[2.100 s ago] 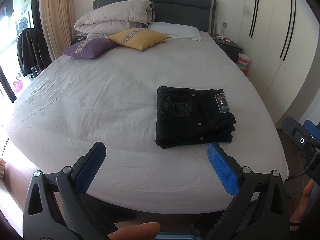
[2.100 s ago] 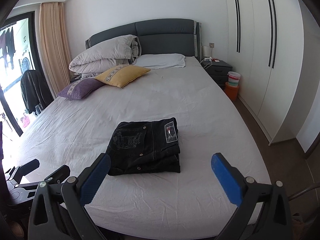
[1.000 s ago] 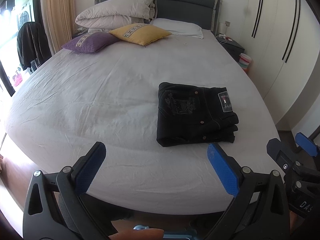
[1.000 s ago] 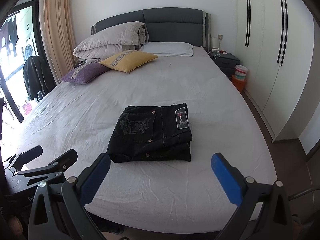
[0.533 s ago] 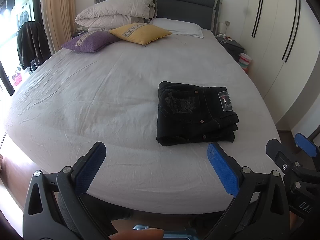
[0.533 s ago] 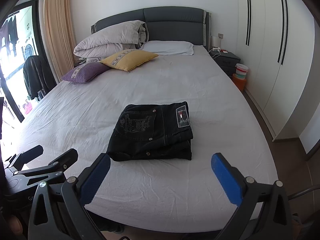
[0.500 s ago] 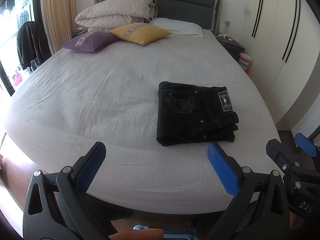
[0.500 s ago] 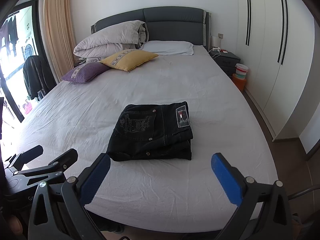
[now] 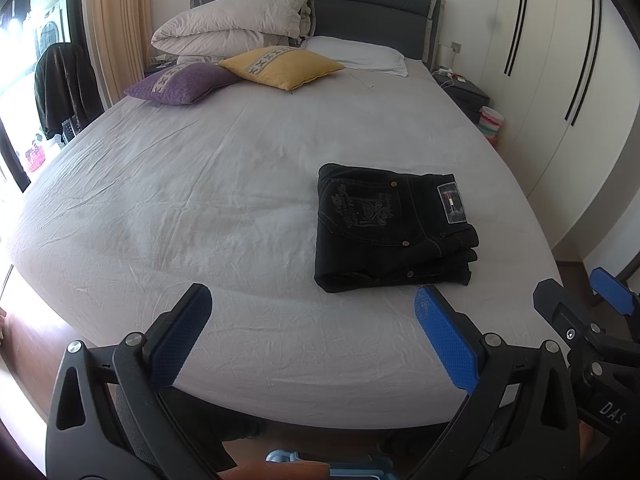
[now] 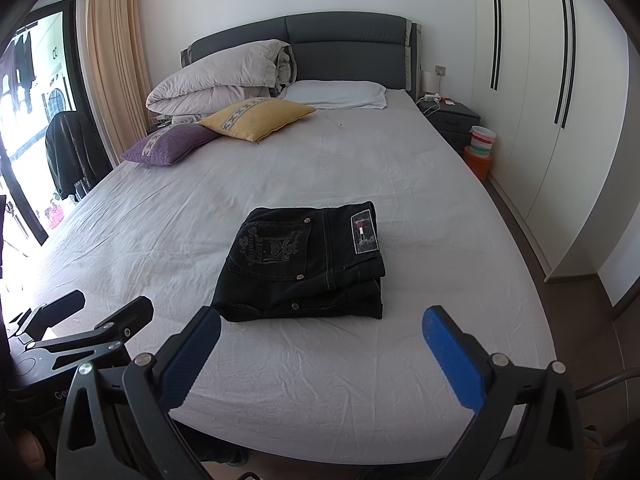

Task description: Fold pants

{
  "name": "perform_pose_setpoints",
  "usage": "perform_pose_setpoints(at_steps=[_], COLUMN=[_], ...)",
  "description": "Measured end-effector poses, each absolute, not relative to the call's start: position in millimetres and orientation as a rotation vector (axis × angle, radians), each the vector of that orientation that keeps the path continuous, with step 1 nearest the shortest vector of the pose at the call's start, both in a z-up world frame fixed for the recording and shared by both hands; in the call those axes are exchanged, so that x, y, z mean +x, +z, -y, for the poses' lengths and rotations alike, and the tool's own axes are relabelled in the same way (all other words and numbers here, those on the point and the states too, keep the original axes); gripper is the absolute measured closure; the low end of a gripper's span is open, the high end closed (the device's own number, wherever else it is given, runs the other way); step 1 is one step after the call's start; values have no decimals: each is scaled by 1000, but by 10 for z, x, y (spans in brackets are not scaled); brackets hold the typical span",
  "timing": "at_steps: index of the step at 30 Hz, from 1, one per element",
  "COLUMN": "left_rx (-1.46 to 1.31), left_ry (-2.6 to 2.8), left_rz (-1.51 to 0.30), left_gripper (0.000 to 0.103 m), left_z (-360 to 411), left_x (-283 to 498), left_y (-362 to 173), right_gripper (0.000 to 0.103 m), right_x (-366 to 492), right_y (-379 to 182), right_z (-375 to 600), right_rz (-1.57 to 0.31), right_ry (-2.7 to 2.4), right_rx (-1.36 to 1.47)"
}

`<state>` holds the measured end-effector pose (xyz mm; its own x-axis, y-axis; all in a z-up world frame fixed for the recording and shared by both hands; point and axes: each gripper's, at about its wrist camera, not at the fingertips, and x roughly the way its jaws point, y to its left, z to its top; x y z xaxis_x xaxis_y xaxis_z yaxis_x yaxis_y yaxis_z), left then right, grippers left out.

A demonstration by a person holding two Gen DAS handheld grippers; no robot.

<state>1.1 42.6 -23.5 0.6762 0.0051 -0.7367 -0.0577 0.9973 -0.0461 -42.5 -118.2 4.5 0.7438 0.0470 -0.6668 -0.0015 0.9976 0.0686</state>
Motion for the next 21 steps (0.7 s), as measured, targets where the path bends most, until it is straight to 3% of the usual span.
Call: perform_pose_setpoints(at_steps=[21], left_rx=[-68], left_ry=[36], left_rz=[-825], left_gripper=[0], left_z=[-431], left_x=[10], left_y=[-240], right_gripper=[0], right_x=[-420], right_y=[53], right_z=[1193], right_rz=[-732], right_ry=[28], right_rx=[64])
